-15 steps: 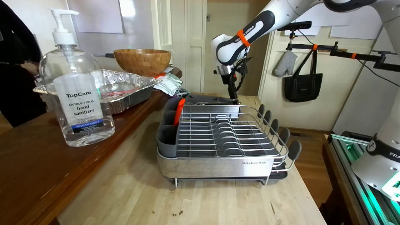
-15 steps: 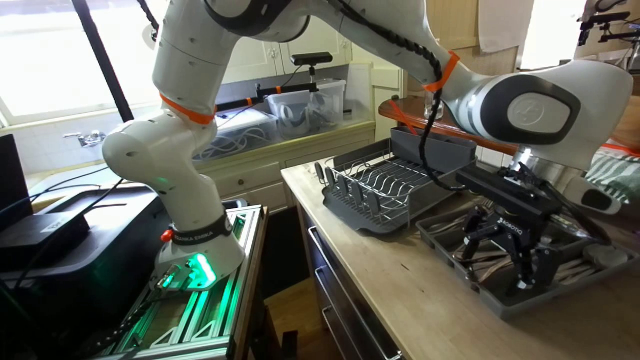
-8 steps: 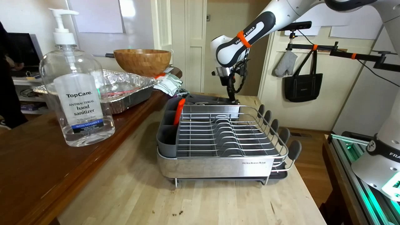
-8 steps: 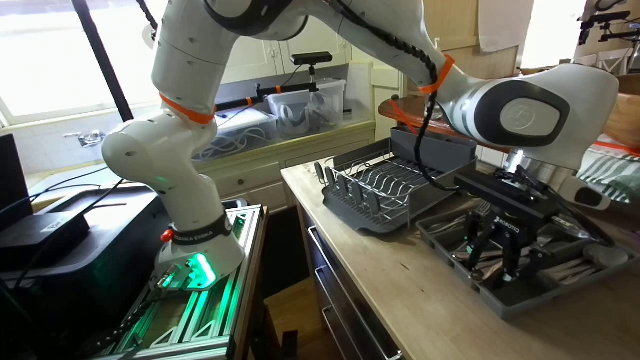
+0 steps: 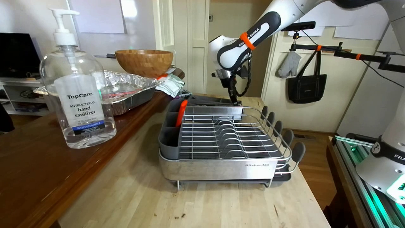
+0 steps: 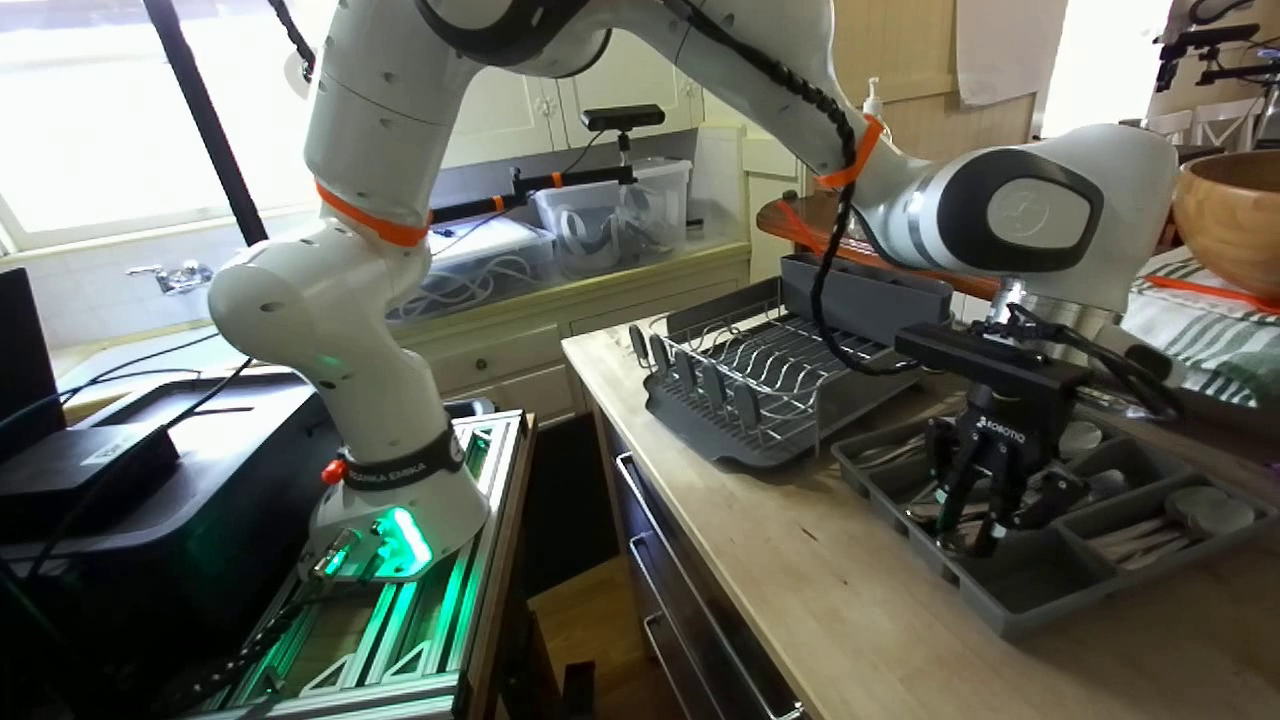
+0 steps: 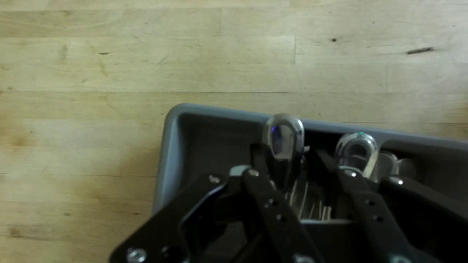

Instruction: Move two knives to the small sections of the plate rack

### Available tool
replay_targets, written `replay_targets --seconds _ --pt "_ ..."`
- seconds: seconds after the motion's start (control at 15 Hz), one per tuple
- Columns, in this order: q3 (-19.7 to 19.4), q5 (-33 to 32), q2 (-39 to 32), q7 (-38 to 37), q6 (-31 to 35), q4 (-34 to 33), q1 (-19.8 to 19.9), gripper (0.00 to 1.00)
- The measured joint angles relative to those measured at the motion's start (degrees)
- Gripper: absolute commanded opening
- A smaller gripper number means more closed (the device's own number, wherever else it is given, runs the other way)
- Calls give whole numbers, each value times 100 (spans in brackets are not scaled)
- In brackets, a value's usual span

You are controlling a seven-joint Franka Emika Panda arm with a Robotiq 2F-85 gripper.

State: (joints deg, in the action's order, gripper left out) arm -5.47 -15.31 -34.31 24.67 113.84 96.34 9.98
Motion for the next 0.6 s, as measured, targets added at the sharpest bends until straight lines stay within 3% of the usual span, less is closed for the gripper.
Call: replay_targets --seconds 0.6 --pt "-181 -679 703 -1051 -194 449 -333 10"
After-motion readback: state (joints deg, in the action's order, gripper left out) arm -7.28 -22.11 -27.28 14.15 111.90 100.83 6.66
